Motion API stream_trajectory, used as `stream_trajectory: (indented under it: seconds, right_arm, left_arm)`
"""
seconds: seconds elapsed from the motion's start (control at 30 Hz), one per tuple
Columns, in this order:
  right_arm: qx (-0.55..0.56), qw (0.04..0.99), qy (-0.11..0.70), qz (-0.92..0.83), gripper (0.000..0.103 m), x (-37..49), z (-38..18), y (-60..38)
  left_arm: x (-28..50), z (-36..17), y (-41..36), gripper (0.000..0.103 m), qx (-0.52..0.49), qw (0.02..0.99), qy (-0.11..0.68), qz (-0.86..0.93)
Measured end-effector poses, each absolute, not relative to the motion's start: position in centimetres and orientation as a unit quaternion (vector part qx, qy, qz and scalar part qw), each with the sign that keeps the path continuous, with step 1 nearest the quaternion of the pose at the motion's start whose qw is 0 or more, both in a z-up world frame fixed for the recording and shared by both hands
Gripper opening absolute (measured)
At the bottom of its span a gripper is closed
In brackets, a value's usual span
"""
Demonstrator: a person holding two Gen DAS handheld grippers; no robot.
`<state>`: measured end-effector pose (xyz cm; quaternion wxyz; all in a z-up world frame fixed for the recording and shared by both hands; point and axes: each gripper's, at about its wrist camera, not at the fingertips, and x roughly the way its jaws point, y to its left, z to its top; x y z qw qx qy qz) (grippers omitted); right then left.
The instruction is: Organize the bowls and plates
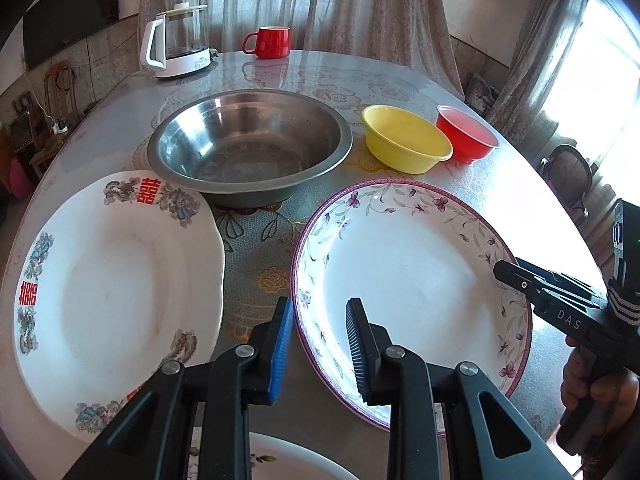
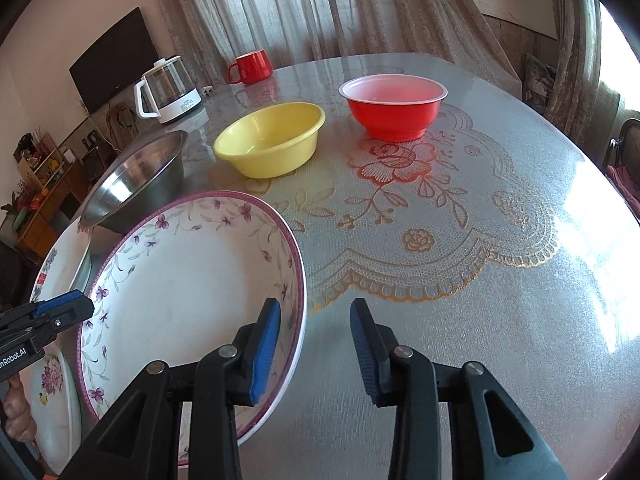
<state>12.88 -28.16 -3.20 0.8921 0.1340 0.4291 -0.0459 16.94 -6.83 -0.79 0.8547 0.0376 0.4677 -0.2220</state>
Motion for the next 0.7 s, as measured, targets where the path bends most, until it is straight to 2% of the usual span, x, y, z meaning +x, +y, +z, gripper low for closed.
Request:
stream_trajectory:
  seconds: [0.2,0.37,0.53,0.7]
  right_arm:
    - [0.108,0.892,0.439,-0.019,0.035,13.7,-3.5,-27.4]
    - [0.083,0.894,0.44,0.003,0.02,13.9,-3.5,-26.7]
    - [0.078,0.886,0.457,0.029,0.024,14.3,-3.4,-26.9]
    - [0.063,0.885,0.46,0.032,0.023,14.4,-3.3,-26.7]
  left_arm:
    - [17.9,-1.3,-7.2,0.028,0.077,0.844,0.466,-0.254]
    - [18.0,-1.3,-7.7,0.027,0.129,0.832,0.461,-0.281]
    - [19.0,-2.5,-8.4,0.025,0.15,0.815,0.478,-0.29]
    - [18.6,-2.3,-8.6,0.021,0.161,0.824,0.47,-0.273]
